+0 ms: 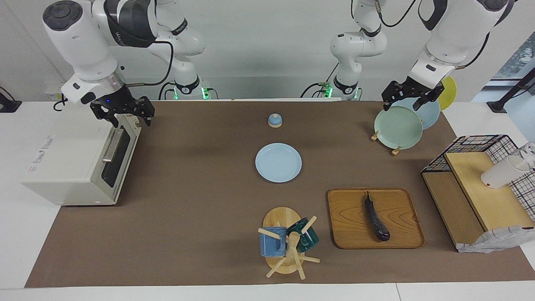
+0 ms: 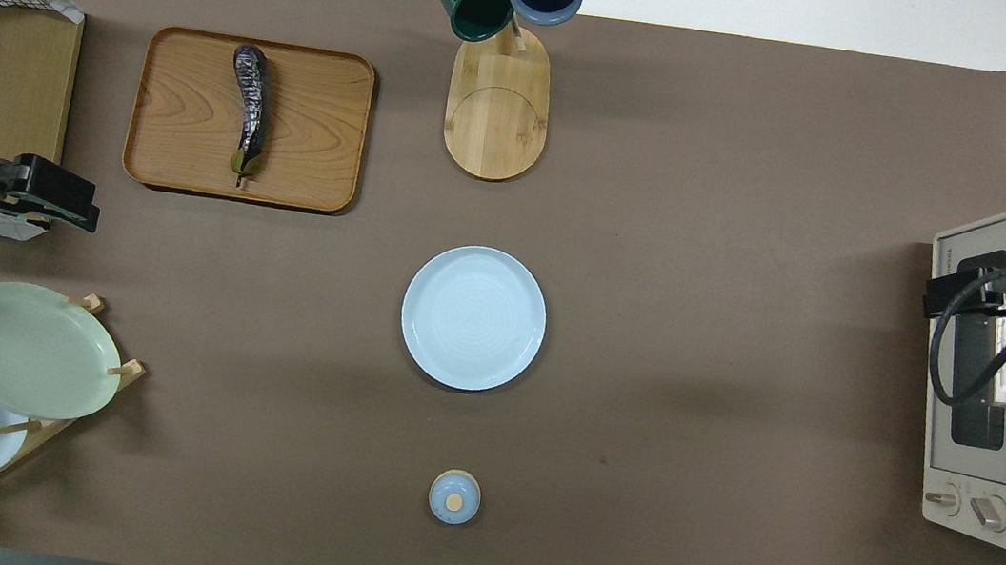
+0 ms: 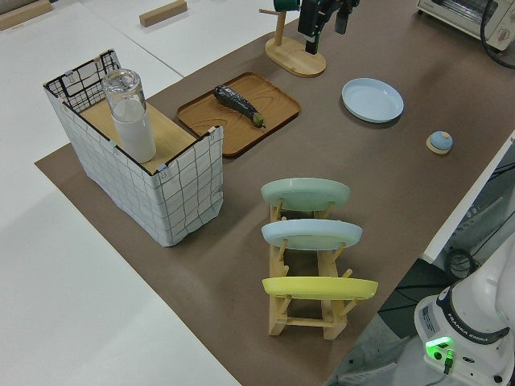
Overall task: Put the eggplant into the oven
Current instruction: 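Reach the left gripper toward the eggplant on the wooden tray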
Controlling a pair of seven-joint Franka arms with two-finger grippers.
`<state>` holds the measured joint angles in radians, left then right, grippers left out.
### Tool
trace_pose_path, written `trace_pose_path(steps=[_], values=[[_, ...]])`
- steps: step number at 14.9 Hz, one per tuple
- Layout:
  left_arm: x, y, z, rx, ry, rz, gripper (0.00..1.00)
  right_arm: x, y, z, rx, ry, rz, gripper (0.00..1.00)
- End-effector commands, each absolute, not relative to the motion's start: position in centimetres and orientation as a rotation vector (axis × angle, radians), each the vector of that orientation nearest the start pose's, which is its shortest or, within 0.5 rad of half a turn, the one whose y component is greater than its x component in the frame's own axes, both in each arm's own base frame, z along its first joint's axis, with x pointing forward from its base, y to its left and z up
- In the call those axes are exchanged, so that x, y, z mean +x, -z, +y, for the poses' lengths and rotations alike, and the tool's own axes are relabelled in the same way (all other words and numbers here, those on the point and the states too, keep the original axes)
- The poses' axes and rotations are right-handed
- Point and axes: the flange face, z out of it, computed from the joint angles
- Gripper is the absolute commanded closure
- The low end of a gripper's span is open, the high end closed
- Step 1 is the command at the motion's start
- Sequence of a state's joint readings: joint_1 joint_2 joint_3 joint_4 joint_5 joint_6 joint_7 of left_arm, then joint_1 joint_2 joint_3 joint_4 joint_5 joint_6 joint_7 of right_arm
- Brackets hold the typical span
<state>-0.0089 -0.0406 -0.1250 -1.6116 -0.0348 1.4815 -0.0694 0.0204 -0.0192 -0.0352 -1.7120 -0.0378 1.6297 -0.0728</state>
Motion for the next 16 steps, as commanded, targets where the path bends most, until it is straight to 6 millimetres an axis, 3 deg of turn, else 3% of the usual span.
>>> trace_pose_path(steps=[1, 6, 9, 11, 16], values=[[52.5, -61.9, -7.8, -3.134, -0.131, 0.120, 0.00, 54.5, -57.5, -1.3, -3.146, -0.117, -0.106, 0.00], [52.9, -62.1, -7.9, -3.144, -0.072, 0.077, 0.00, 54.5, -57.5, -1.3, -3.146, -0.117, -0.106, 0.00], [54.4, -60.5, -8.8, -3.153, -0.015, 0.018, 0.00, 54.5, -57.5, -1.3, -3.146, -0.117, -0.106, 0.00], [56.9, -58.4, -9.9, -3.158, -0.033, 0.042, 0.00, 54.5, -57.5, -1.3, -3.146, -0.117, -0.106, 0.00], [66.2, -48.3, -11.5, -3.178, -0.117, 0.072, 0.00, 54.5, -57.5, -1.4, -3.146, -0.117, -0.103, 0.00]])
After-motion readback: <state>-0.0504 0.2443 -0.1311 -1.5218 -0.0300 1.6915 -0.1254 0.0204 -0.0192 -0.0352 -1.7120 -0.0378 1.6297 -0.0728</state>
